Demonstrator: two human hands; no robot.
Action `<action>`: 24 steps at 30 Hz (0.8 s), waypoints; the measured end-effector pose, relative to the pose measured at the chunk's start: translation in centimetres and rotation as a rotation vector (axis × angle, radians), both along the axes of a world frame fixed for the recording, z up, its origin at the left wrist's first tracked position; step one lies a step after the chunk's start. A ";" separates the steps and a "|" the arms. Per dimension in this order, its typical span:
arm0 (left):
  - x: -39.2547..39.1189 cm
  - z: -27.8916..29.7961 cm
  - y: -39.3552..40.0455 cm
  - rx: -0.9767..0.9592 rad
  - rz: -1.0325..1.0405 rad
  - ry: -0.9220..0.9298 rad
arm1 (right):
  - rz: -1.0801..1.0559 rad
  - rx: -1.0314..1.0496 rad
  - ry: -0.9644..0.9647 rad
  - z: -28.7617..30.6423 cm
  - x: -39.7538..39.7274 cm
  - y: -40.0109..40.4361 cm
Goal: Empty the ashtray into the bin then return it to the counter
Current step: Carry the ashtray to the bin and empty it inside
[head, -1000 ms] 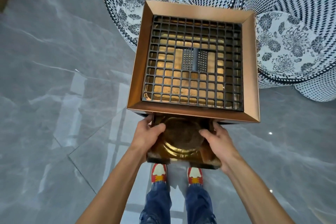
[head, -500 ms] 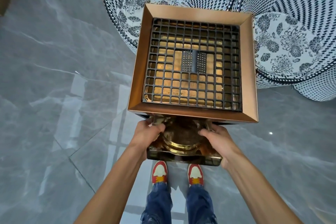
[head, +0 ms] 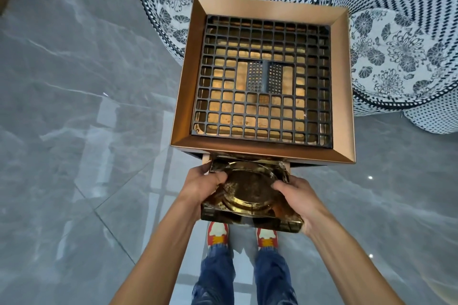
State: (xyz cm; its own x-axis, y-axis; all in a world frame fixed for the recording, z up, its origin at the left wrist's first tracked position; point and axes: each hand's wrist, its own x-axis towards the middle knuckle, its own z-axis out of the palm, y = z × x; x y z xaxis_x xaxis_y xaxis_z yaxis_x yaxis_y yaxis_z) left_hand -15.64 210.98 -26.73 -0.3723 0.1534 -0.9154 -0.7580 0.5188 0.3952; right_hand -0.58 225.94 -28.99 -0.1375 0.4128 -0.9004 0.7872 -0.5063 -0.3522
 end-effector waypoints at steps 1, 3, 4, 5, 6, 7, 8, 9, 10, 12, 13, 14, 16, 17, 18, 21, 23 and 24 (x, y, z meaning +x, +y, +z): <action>0.3 -0.1 -0.2 0.007 0.005 0.001 | 0.015 0.004 0.012 0.0 0.1 0.0; 0.8 -0.3 -0.5 0.019 0.014 0.008 | 0.030 0.020 0.032 0.0 0.4 -0.2; 1.0 -0.2 -0.7 0.026 0.019 0.014 | 0.037 0.036 0.040 0.1 0.6 -0.3; 1.2 -0.2 -0.8 0.030 0.021 0.024 | 0.047 0.056 0.057 0.2 0.7 -0.5; 1.5 -0.2 -1.0 0.034 0.024 0.036 | 0.054 0.074 0.081 0.4 0.9 -0.8; 1.7 -0.2 -1.3 0.039 0.030 0.048 | 0.053 0.087 0.103 0.5 1.2 -1.2; 2.0 -0.2 -1.5 0.046 0.034 0.058 | 0.044 0.097 0.122 0.5 1.6 -1.5; 2.3 -0.2 -1.8 0.048 0.029 0.072 | 0.032 0.111 0.140 0.6 1.9 -1.9; 2.6 -0.3 -2.1 0.049 0.015 0.091 | 0.021 0.129 0.159 0.7 2.2 -2.4; 3.3 -0.3 -2.9 0.054 -0.004 0.133 | 0.029 0.176 0.195 0.9 2.8 -3.1; 3.6 -0.2 -3.3 0.058 -0.003 0.149 | 0.043 0.199 0.213 1.1 3.0 -3.5; 4.0 -0.2 -3.6 0.062 0.000 0.165 | 0.061 0.217 0.224 1.3 3.2 -3.9; 4.7 -0.2 -4.5 0.081 0.003 0.199 | 0.078 0.229 0.236 1.8 3.7 -4.6; 5.1 -0.1 -4.8 0.094 0.004 0.214 | 0.079 0.227 0.245 2.0 3.9 -4.9; 5.4 -0.2 -5.2 0.104 0.001 0.226 | 0.078 0.227 0.257 2.0 4.2 -5.2; 6.4 0.3 -6.3 0.089 -0.015 0.268 | 0.076 0.242 0.277 2.6 5.3 -6.1; 7.2 0.5 -7.3 0.094 0.000 0.295 | 0.071 0.246 0.306 3.4 6.0 -6.6; 7.6 0.8 -7.7 0.099 0.007 0.303 | 0.068 0.250 0.320 3.9 6.4 -6.9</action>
